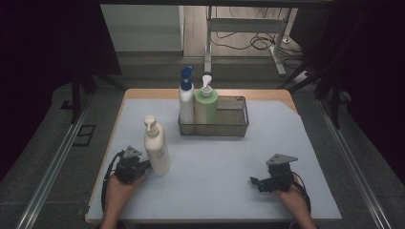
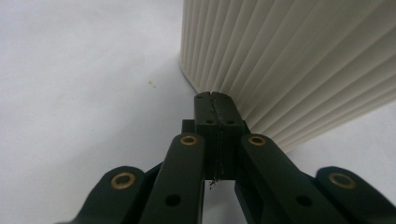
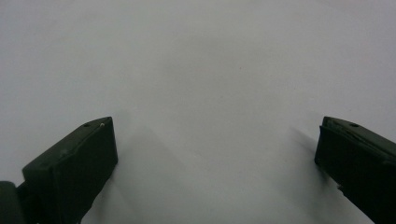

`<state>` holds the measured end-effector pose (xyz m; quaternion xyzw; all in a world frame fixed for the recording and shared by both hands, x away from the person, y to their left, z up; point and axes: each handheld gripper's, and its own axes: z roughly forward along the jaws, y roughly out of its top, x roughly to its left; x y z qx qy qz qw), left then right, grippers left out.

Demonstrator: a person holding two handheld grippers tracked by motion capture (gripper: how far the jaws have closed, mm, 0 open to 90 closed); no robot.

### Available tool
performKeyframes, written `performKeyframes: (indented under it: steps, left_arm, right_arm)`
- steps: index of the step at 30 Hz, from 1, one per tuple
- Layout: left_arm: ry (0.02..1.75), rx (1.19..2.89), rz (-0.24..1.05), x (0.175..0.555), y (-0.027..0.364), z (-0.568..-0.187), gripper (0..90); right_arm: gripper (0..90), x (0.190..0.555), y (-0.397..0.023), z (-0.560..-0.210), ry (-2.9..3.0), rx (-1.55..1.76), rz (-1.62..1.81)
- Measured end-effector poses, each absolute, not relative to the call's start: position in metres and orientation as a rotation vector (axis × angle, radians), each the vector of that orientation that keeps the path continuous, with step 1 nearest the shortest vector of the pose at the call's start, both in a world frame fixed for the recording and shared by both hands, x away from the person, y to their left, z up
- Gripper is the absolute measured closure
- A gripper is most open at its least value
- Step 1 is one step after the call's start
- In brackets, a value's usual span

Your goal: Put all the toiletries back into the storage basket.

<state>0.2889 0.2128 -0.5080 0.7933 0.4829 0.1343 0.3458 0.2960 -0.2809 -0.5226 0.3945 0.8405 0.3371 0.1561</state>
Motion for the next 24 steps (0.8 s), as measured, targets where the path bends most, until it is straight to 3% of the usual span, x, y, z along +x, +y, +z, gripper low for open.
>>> performKeyframes:
  steps: [24]
  left_arm:
    - [1.142,2.125,0.29,0.282,0.178,-0.503,89.5]
  right_arm:
    - [0.0,0.296,-0.281,-0.523,2.406,1.133,0.966]
